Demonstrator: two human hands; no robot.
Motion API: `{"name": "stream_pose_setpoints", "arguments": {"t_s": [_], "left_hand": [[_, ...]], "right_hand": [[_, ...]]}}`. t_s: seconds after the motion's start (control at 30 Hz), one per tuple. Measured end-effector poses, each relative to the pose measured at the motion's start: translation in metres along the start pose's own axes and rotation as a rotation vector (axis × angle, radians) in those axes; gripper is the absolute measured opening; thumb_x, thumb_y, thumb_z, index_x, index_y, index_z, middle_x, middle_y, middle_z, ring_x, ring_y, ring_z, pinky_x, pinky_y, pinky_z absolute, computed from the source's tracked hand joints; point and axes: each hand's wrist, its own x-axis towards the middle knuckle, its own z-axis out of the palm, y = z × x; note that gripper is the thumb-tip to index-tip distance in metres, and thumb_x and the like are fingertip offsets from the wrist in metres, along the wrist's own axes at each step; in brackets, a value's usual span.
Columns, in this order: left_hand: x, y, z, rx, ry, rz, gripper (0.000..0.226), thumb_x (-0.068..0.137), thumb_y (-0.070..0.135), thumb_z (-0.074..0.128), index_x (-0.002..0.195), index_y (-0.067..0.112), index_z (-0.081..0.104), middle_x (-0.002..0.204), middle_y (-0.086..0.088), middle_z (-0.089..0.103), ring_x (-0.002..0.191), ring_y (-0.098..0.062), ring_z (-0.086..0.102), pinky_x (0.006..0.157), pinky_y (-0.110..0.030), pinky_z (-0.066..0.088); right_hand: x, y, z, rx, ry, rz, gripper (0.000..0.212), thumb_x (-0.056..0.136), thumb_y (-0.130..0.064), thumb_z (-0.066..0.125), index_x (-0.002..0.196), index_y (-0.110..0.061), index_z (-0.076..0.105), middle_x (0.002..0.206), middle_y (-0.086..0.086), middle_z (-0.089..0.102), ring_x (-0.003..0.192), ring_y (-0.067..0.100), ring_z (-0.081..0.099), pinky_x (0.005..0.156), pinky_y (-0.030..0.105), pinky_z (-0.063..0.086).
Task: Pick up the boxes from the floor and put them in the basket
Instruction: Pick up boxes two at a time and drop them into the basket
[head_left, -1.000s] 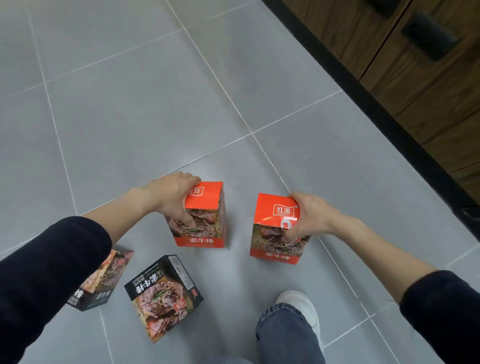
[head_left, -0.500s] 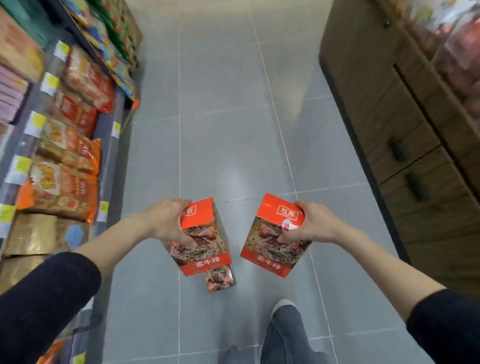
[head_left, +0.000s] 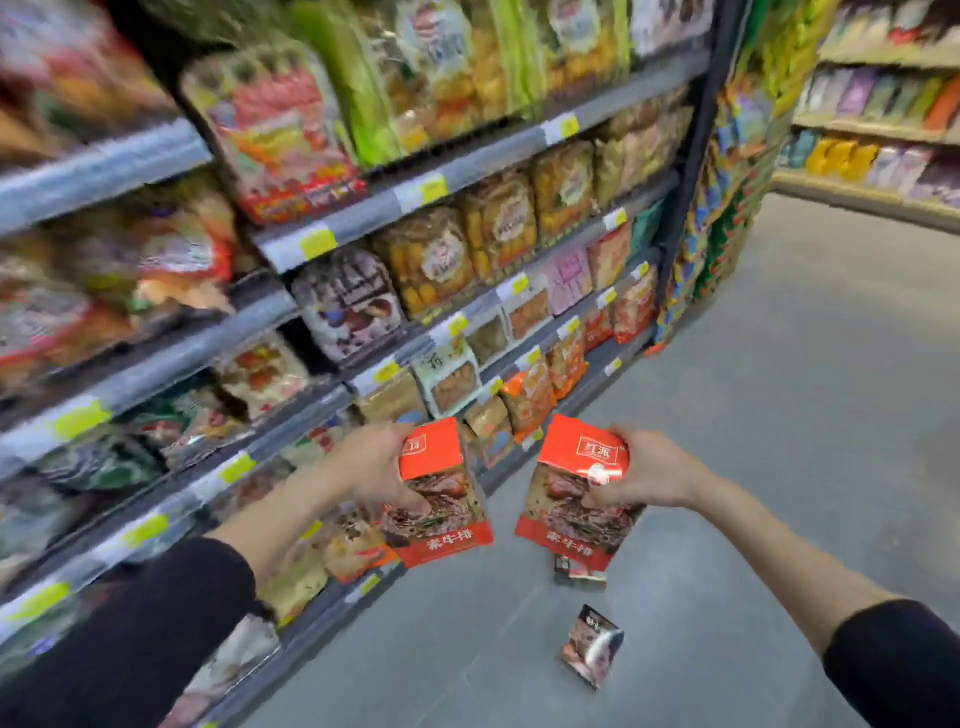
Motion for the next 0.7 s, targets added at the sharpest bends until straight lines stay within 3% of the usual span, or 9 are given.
{"name": "stream_pose_setpoints", "arguments": {"t_s": [0.13, 0.3, 0.4, 0.53, 0.7], "left_hand": [[-0.125, -0.051, -0.015, -0.106, 0.175, -0.307, 0.091, 0.050, 0.055, 0.083, 0.126, 0.021, 0.046, 0.109, -0.004, 0.062, 0.099, -0.025, 0.059, 0.084, -0.036, 0.049], [-0.288, -0.078, 0.007, -0.180, 0.255, -0.699, 0.093, 0.045, 0.064, 0.079, 0.119, 0.016, 0.050, 0.108, -0.004, 0.064, 0.095, -0.025, 0.061, 0.083, -0.040, 0.051], [-0.404, -0.071, 0.036, -0.221, 0.311, -0.948, 0.093, 0.044, 0.061, 0.080, 0.120, 0.016, 0.051, 0.109, -0.004, 0.063, 0.099, -0.025, 0.060, 0.085, -0.039, 0.051], [-0.544, -0.040, 0.076, -0.289, 0.345, -1.243, 0.088, 0.050, 0.056, 0.082, 0.122, 0.018, 0.047, 0.110, 0.000, 0.060, 0.097, -0.021, 0.058, 0.085, -0.036, 0.050], [-0.691, 0.002, 0.124, -0.368, 0.366, -1.548, 0.085, 0.050, 0.053, 0.083, 0.120, 0.018, 0.049, 0.113, 0.000, 0.061, 0.099, -0.022, 0.059, 0.087, -0.036, 0.050]], "right_hand": [[0.016, -0.111, 0.008, -0.203, -0.094, -0.298, 0.068, 0.053, -0.048, 0.085, 0.105, -0.019, 0.052, 0.095, 0.000, 0.063, 0.085, 0.019, 0.060, 0.074, 0.034, 0.049], [-0.009, -0.244, 0.064, -0.400, -0.231, -0.656, 0.071, 0.056, -0.048, 0.084, 0.112, -0.017, 0.052, 0.104, 0.001, 0.061, 0.091, 0.020, 0.057, 0.073, 0.028, 0.044], [-0.055, -0.321, 0.119, -0.470, -0.363, -0.889, 0.072, 0.062, -0.044, 0.082, 0.118, -0.015, 0.049, 0.102, 0.000, 0.056, 0.088, 0.017, 0.051, 0.073, 0.027, 0.039], [-0.128, -0.399, 0.200, -0.483, -0.536, -1.146, 0.072, 0.055, -0.054, 0.082, 0.111, -0.026, 0.044, 0.102, -0.004, 0.057, 0.085, 0.013, 0.055, 0.071, 0.029, 0.045], [-0.247, -0.476, 0.295, -0.497, -0.719, -1.406, 0.070, 0.058, -0.047, 0.083, 0.112, -0.024, 0.046, 0.098, -0.004, 0.056, 0.086, 0.014, 0.057, 0.073, 0.030, 0.048]]}}
